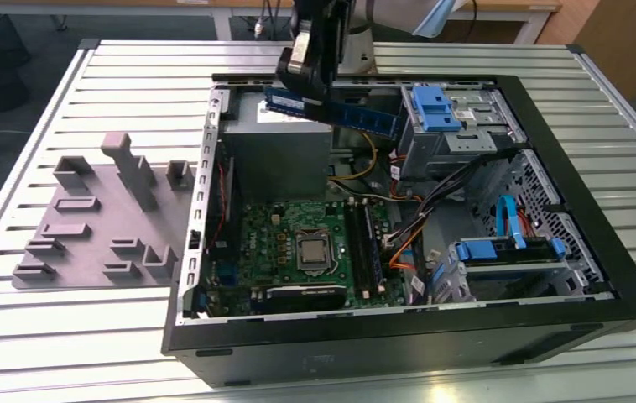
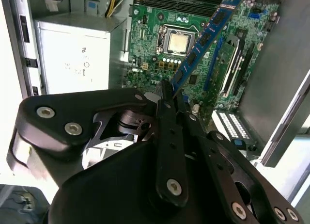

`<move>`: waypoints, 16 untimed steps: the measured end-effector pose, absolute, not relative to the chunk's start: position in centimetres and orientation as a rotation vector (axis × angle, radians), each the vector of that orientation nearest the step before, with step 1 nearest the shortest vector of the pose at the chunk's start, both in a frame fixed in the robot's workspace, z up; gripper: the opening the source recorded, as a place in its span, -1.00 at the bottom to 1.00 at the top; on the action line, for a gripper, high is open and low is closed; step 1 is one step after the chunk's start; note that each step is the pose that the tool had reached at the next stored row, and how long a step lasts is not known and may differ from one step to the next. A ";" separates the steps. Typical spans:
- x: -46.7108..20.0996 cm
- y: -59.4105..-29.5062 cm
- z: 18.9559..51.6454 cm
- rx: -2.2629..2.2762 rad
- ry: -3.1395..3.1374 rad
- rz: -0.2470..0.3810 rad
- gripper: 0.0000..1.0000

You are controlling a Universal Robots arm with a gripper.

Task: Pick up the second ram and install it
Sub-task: 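Insert the second ram into the second slot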

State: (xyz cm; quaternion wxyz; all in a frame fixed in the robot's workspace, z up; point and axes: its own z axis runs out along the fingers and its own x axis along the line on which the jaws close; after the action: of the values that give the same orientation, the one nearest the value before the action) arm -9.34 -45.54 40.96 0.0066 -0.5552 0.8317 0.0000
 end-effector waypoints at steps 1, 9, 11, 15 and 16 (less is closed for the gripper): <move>-9.3 -45.5 41.0 -1.730 2.606 0.000 -0.72; -9.3 -45.5 41.0 -1.728 2.608 0.000 -0.72; -9.3 -45.5 41.0 -1.728 2.608 0.000 -0.72; -9.3 -45.5 41.0 -1.721 2.612 0.000 -0.72; -9.3 -45.5 41.0 -1.717 2.615 0.000 -0.72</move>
State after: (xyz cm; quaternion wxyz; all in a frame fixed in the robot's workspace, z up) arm -9.34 -45.54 40.96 0.0066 -0.5487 0.8360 0.0000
